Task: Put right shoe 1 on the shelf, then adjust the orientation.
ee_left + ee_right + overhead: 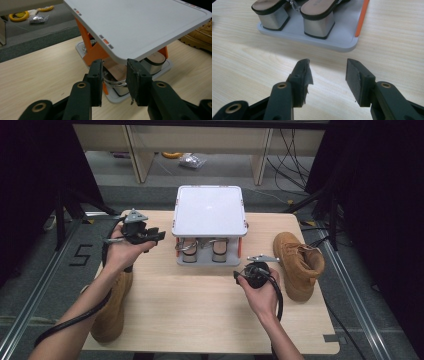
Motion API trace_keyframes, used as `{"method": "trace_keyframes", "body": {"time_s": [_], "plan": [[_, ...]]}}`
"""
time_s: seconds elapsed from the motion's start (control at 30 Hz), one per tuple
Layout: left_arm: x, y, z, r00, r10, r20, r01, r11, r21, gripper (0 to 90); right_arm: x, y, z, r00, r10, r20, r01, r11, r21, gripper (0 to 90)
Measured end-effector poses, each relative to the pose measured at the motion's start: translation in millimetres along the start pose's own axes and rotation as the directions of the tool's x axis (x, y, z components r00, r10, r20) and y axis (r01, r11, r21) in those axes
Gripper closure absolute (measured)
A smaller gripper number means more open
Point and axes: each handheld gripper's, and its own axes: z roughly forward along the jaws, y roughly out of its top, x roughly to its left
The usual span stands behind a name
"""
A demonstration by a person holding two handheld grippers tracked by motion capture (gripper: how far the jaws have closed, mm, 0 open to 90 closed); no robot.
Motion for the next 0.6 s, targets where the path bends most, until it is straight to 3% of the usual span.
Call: {"method": "trace_keyframes", "body": {"time_s": [0.03,0.2,0.27,0.3,0.5,0.53,0.57,0.6], "plan": [[0.0,0.0,0.0,1.0,0.0,0.0,0.0,1.0,0.0,65.2,-0.7,-1.4,0.1,0.9999,0.003,-0.015,-0.003,1.0,-0.008,53.5],[6.2,-10.2,-13.4,0.999,-0.041,-0.015,0.041,0.9991,-0.008,64.0,-3.4,-4.4,-2.3,1.0,-0.006,0.001,0.006,1.0,-0.011,52.1],[6.7,-13.5,-18.2,0.9985,-0.052,-0.019,0.052,0.9986,-0.011,63.8,-0.4,-6.2,-3.3,0.9995,0.032,-0.002,-0.032,0.999,-0.003,51.9],[6.7,-13.5,-18.2,0.9985,-0.052,-0.019,0.052,0.9986,-0.011,63.6,-3.4,-6.5,-3.1,1.0,-0.008,-0.002,0.008,1.0,-0.018,51.8],[9.7,-30.6,-34.6,0.9937,-0.107,-0.035,0.107,0.9942,-0.013,61.3,-6.3,-9.7,-5.3,0.9997,-0.009,-0.023,0.009,1.0,-0.027,50.7],[9.7,-32.8,-37.5,0.9927,-0.114,-0.038,0.114,0.9934,-0.017,60.7,-3.3,-11.7,-6.0,0.9988,0.035,-0.034,-0.036,0.999,-0.024,50.6],[10.1,-34.7,-40.4,0.9928,-0.113,-0.042,0.112,0.9935,-0.017,60.5,-6.4,-12.8,-6.7,0.9997,-0.002,-0.024,0.002,1.0,-0.03,50.5],[10.6,-36.7,-43.3,0.9926,-0.113,-0.044,0.112,0.9935,-0.016,60.0,-7.6,-14.8,-6.9,0.9997,-0.01,-0.024,0.009,0.999,-0.034,50.4]]}}
